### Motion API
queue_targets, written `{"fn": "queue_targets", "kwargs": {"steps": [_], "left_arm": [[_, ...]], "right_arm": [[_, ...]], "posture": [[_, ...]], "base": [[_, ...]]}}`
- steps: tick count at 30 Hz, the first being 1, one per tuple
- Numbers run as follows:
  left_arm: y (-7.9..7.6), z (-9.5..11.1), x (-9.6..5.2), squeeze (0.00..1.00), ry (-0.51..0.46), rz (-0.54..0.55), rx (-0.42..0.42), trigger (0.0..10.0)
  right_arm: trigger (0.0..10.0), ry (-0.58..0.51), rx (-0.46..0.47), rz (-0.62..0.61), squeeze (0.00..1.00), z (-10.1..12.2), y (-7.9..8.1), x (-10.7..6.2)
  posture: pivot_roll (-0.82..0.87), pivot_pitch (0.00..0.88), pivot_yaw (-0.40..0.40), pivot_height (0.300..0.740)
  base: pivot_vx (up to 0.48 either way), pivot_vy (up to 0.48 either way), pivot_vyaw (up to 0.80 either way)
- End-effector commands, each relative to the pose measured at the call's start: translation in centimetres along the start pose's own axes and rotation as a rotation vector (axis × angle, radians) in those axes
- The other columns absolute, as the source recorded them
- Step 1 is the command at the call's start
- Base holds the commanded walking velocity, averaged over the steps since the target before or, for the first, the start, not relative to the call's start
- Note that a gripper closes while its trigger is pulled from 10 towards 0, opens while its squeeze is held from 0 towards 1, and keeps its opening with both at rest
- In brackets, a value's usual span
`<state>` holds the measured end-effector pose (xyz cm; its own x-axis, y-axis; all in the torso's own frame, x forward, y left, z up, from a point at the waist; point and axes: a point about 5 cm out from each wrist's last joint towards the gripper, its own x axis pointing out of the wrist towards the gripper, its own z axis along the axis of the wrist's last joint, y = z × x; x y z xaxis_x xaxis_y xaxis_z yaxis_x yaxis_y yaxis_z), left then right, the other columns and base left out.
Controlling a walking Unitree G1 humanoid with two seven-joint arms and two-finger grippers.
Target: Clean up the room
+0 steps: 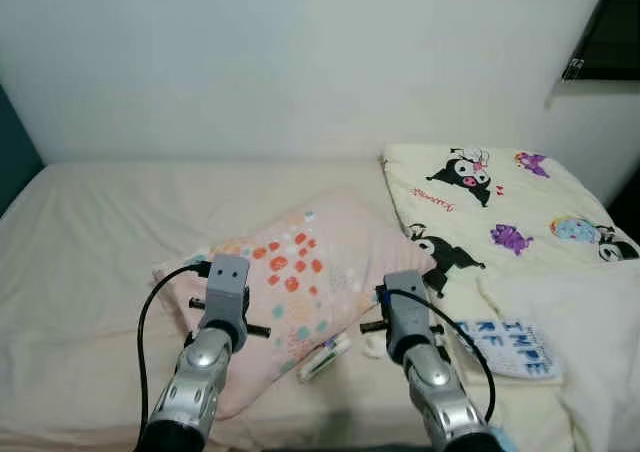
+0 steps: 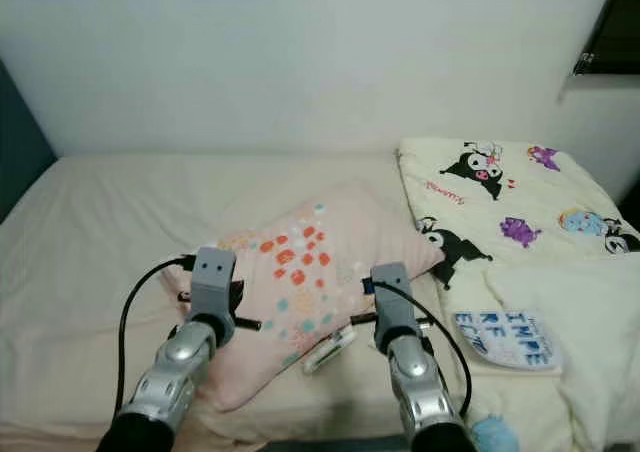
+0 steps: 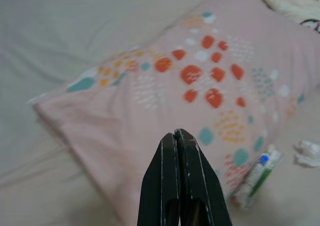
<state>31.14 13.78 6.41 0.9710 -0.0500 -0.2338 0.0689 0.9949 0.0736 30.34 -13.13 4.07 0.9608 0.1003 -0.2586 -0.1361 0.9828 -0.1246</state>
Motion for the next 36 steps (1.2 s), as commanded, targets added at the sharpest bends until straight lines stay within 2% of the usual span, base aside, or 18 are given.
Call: {"fn": "queue_targets", "kwargs": {"steps": [1, 4, 10, 18, 36], "left_arm": [[-0.2, -0.3, -0.1, 0.0, 0.003, -0.006, 0.011, 10.0], [-0.2, -0.2, -0.1, 0.0, -0.007, -0.006, 0.014, 10.0], [0.5, -0.4, -0.2, 0.0, 0.0, 0.025, 0.001, 10.0], [0.9, -0.1, -0.1, 0.0, -0.015, 0.033, -0.019, 10.0], [0.2, -0.4, -0.2, 0.0, -0.004, -0.014, 0.004, 10.0]], "right_arm": [[10.0, 0.009, 0.008, -0.01, 0.0, -0.1, -0.4, 0.0], [10.0, 0.01, 0.01, -0.02, 0.0, -0.2, -0.5, 0.0], [10.0, 0.021, 0.063, -0.116, 0.0, -0.2, -1.8, 0.0], [10.0, 0.015, 0.052, -0.114, 0.0, -0.3, -2.0, -0.2], [10.0, 0.027, 0.06, -0.133, 0.0, -0.7, -2.2, -0.4]], "posture": [[0.02, 0.0, -0.06, 0.74], [0.02, 0.0, -0.06, 0.74], [0.02, 0.0, -0.055, 0.732], [0.02, 0.0, -0.058, 0.702], [0.02, 0.0, -0.044, 0.644]], "base": [[0.0, 0.0, 0.0], [0.0, 0.0, 0.0], [0.0, 0.0, 0.0], [0.0, 0.0, 0.0], [0.0, 0.0, 0.0]]}}
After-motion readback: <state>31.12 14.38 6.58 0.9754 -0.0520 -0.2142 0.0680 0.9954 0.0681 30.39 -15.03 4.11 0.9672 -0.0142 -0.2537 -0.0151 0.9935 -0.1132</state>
